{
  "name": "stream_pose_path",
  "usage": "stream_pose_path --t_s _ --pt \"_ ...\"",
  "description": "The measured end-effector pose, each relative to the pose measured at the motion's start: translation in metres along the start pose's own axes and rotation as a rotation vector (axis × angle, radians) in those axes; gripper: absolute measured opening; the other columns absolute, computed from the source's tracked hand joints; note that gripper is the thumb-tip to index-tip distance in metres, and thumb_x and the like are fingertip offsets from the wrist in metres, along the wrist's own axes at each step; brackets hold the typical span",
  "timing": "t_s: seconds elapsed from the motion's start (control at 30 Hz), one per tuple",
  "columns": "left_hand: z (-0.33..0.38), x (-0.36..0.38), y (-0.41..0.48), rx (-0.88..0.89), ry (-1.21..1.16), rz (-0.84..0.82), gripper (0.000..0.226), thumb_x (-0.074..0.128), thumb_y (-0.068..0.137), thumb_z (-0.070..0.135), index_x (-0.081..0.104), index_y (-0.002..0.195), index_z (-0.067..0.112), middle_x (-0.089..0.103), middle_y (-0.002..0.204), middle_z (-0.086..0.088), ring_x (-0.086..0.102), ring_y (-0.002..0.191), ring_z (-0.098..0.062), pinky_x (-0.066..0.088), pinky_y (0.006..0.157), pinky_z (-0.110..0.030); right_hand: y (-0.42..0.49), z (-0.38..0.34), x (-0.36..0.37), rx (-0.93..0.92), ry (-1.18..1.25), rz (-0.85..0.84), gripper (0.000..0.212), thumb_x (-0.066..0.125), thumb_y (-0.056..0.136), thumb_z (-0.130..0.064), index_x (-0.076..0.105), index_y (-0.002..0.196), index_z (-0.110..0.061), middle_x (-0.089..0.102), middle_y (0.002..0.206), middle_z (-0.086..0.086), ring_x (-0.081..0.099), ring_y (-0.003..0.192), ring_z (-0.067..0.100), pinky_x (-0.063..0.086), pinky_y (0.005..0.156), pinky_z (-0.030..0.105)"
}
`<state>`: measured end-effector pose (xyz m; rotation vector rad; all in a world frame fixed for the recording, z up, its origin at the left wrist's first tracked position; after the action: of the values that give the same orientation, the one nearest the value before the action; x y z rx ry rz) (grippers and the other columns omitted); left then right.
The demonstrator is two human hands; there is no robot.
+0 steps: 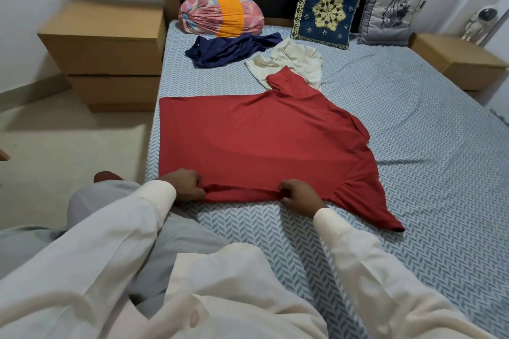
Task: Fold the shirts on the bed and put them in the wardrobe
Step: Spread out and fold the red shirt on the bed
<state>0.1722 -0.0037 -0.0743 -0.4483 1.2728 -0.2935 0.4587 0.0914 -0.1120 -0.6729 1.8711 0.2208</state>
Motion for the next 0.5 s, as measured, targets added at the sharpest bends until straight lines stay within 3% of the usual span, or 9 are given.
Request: stream_pose_path --t_s 0.1,0.2,0.27,0.4,0.5 --pt "-0.006 -0.001 0.0 0.035 0.072 0.005 0.019 0.067 0.083 0.03 0.063 0.099 0.022 0.067 0.108 -0.006 0.061 0.098 -0.026 0.045 0.077 -0.028 -0.013 0.048 -0.02 0.094 -0.043 0.046 0.03 0.053 0.061 -0.037 0.063 0.087 -0.026 0.064 0.086 -0.006 0.064 0.087 0.025 0.052 0.077 0.038" --pt "-0.005 -0.009 -0.006 0.077 0.211 0.017 0.023 0.059 0.08 0.014 0.066 0.1 0.022 0.067 0.108 -0.006 0.062 0.097 -0.028 0.047 0.078 -0.029 -0.029 0.083 -0.044 0.203 -0.086 0.103 0.015 0.059 0.063 -0.033 0.056 0.077 -0.029 0.062 0.08 -0.006 0.064 0.082 0.025 0.047 0.069 0.034" --pt "-0.006 -0.01 -0.01 0.069 0.297 0.004 0.028 0.058 0.081 0.013 0.067 0.106 0.023 0.065 0.11 -0.008 0.062 0.101 -0.029 0.044 0.077 -0.029 -0.04 0.103 -0.058 0.274 -0.125 0.145 0.015 0.066 0.066 -0.028 0.054 0.075 -0.031 0.062 0.08 -0.006 0.065 0.084 0.026 0.045 0.069 0.034" --pt "-0.018 0.019 -0.017 -0.004 0.351 -0.29 0.032 0.06 0.086 0.02 0.068 0.118 0.016 0.065 0.122 -0.011 0.061 0.109 -0.032 0.05 0.09 -0.033 -0.051 0.132 -0.067 0.392 -0.1 0.097 0.015 0.071 0.072 -0.019 0.061 0.077 -0.028 0.072 0.087 -0.001 0.069 0.085 0.024 0.044 0.069 0.028" --pt "-0.018 0.03 -0.028 -0.083 0.269 -0.405 0.035 0.051 0.098 0.018 0.062 0.129 0.006 0.061 0.132 -0.012 0.057 0.119 -0.031 0.042 0.094 -0.029 -0.045 0.138 -0.071 0.407 -0.043 0.021 0.012 0.072 0.077 -0.022 0.062 0.074 -0.029 0.07 0.082 -0.003 0.067 0.081 0.022 0.044 0.07 0.026"
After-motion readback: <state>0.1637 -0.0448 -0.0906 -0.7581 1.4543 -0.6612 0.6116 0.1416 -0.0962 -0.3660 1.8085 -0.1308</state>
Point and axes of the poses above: each hand's wrist, its own y-axis towards the middle knuckle, its own x-axis out of the palm, z = x × y, the point moved 9 cm from there along y, towards the middle knuckle
